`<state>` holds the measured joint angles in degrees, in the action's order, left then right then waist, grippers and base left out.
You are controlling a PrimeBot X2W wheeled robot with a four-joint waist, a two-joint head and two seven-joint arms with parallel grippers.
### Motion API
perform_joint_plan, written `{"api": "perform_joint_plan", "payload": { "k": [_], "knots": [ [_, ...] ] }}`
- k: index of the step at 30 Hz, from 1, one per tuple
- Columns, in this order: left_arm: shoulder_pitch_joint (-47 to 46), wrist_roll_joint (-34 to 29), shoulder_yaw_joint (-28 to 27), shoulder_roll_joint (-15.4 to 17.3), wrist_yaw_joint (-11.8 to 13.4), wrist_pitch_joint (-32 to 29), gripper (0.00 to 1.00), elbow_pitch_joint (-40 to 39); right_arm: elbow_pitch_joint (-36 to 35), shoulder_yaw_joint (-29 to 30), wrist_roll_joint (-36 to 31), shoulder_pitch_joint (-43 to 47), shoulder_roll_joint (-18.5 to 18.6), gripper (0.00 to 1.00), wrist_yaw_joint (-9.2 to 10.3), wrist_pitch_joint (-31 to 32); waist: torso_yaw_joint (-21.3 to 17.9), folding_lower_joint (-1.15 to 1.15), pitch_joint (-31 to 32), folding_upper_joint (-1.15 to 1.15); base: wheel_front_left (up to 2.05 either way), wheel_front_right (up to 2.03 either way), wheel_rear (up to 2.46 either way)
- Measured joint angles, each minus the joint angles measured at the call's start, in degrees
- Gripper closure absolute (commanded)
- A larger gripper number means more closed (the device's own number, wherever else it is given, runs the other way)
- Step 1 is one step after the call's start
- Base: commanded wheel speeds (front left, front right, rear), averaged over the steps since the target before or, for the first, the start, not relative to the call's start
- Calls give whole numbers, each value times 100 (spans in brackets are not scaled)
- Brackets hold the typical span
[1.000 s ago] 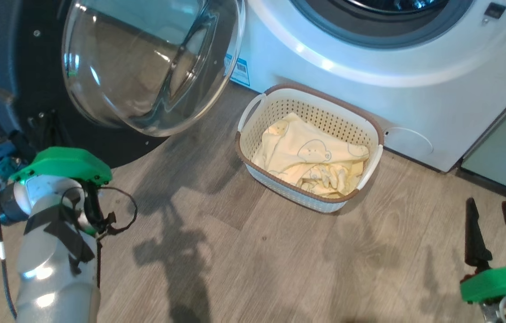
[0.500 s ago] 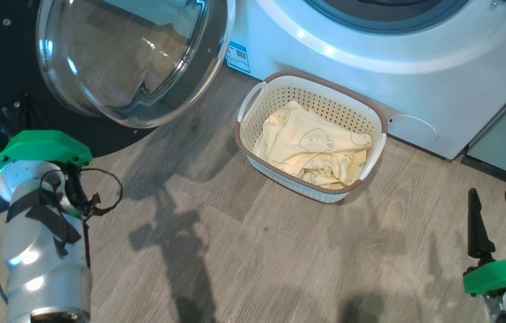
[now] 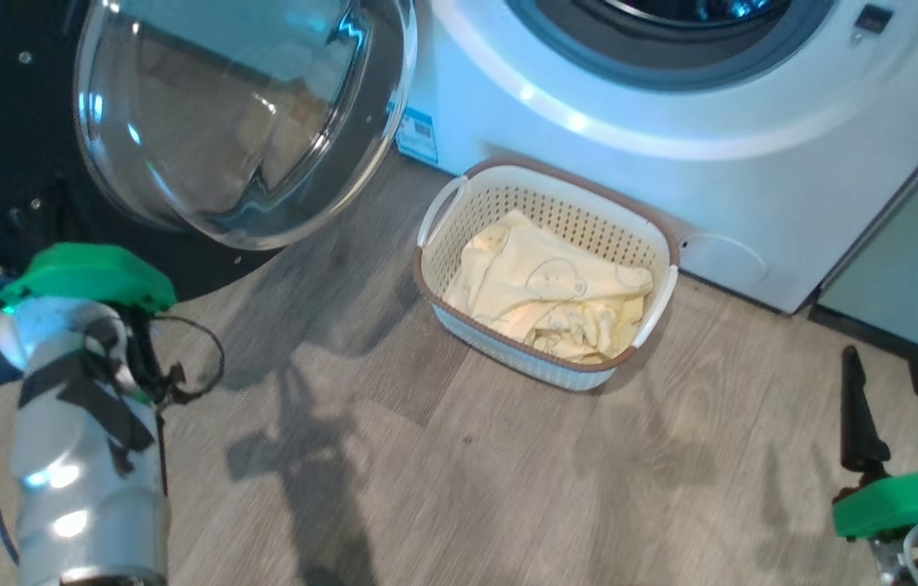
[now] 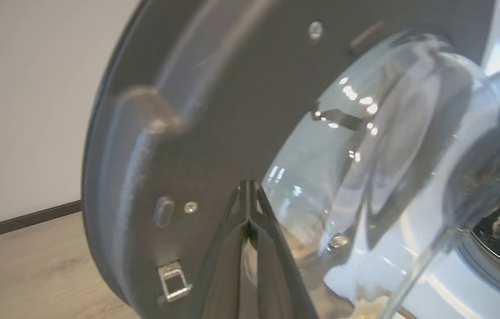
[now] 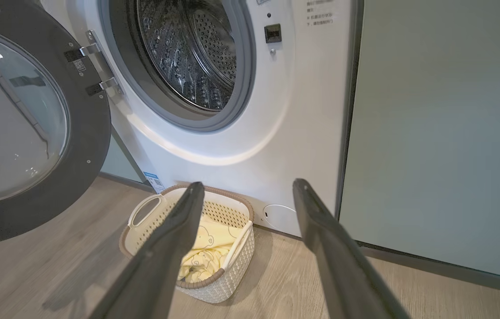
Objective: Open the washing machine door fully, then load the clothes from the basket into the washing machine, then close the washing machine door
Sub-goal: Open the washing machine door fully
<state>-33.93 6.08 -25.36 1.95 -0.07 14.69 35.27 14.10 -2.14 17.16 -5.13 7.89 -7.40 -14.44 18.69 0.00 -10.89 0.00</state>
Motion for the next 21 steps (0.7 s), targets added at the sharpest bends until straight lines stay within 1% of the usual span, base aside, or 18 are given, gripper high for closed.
{"api": "perform_joint_plan", "payload": {
  "k": [2, 3, 8, 9, 10, 11, 12, 14, 15, 16, 21],
  "knots": [
    [179, -58, 121, -23, -112, 0, 100, -64, 4, 18, 0, 30, -82, 0, 0, -1, -40, 0, 118, 0, 0, 0, 0],
    [179, -58, 121, -23, -112, 0, 100, -64, 4, 18, 0, 30, -82, 0, 0, -1, -40, 0, 118, 0, 0, 0, 0],
    [755, -122, 422, -45, -390, 0, 100, -398, 15, 33, 0, 201, -163, 0, 0, -1, -176, 0, 433, 0, 0, 0, 0],
    [851, -124, 499, -44, -434, 0, 96, -446, 18, 36, 0, 269, -188, 0, 0, -1, -214, 0, 496, 0, 0, 0, 0],
    [939, -152, 575, -43, -474, 0, 96, -483, 29, 26, 0, 322, -218, 0, 0, -1, -261, -1, 551, 0, 0, 0, 0],
    [1018, -170, 667, -43, -492, 0, 82, -514, 30, 21, 0, 375, -253, 0, 0, 0, -314, -1, 602, 0, 0, 0, 0],
    [1095, -171, 747, -44, -527, 0, 65, -542, 36, 15, 0, 412, -277, 0, 0, 0, -372, -1, 648, 0, 0, 0, 0],
    [1233, -163, 901, -45, -552, 0, 17, -575, 34, 34, 0, 476, -290, 0, 0, 0, -500, -1, 735, 0, 0, 0, 0],
    [1315, -152, 946, -47, -581, 0, 2, -622, 35, 38, -1, 495, -292, 0, 0, 0, -570, -1, 774, 0, 0, 0, 0],
    [1406, -145, 1003, -46, -582, 0, 0, -682, 33, 54, -1, 499, -297, 0, 0, 0, -645, -1, 808, 0, 0, 0, 0],
    [1762, -1, 1302, -44, -606, 0, 0, -886, -1, 101, -3, 501, -320, 0, 0, 0, -1052, 0, 931, 0, 0, 0, 0]
  ]
}}
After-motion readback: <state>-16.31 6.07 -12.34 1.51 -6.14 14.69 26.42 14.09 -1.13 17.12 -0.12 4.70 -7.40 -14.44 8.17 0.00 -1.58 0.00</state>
